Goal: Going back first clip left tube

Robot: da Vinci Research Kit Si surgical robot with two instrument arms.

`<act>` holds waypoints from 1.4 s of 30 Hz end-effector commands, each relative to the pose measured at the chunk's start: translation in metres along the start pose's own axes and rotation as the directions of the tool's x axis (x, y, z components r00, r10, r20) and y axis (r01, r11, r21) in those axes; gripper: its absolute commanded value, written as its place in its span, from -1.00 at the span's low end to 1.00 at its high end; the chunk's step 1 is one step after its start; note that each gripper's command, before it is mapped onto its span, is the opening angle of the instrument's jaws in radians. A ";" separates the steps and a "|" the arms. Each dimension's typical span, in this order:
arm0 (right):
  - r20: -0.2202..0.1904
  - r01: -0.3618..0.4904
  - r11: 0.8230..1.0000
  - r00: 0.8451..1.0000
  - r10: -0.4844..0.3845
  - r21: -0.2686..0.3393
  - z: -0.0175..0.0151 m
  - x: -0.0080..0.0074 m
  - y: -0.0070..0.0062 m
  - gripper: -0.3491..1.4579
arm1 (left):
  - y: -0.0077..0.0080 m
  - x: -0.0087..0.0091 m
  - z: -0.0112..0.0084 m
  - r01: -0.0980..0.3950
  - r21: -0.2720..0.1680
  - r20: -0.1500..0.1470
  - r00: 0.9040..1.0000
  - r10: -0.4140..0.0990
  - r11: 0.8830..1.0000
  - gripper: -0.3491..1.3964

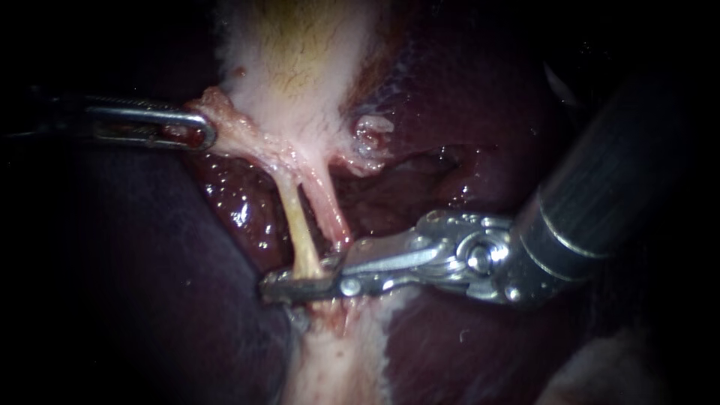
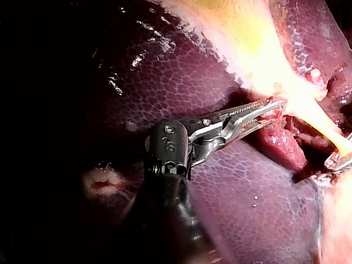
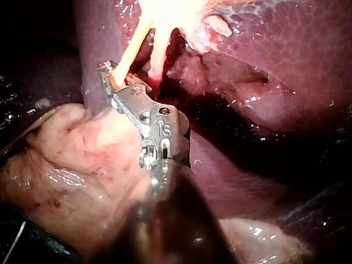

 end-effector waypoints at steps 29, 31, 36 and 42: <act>-0.092 0.215 0.976 0.972 -0.217 -0.026 0.0029 -0.0009 0.0021 -0.06 | 0.0001 0.0003 -0.0008 0.001 -0.006 0.002 1.000 -0.001 1.000 -1.00; -0.099 0.270 0.961 0.956 -0.275 -0.065 0.0025 -0.0006 0.0028 -0.06 | 0.0001 0.0003 -0.0008 0.001 -0.006 0.002 1.000 -0.001 1.000 -1.00; -0.052 0.387 0.913 0.917 -0.396 -0.131 0.0017 -0.0007 0.0043 -0.06 | 0.0001 0.0003 -0.0009 0.001 -0.006 0.002 1.000 -0.001 1.000 -1.00; -0.033 0.472 0.867 0.875 -0.482 -0.158 0.0010 -0.0010 0.0048 -0.06 | 0.0001 0.0003 -0.0009 0.001 -0.006 0.002 1.000 -0.001 1.000 -1.00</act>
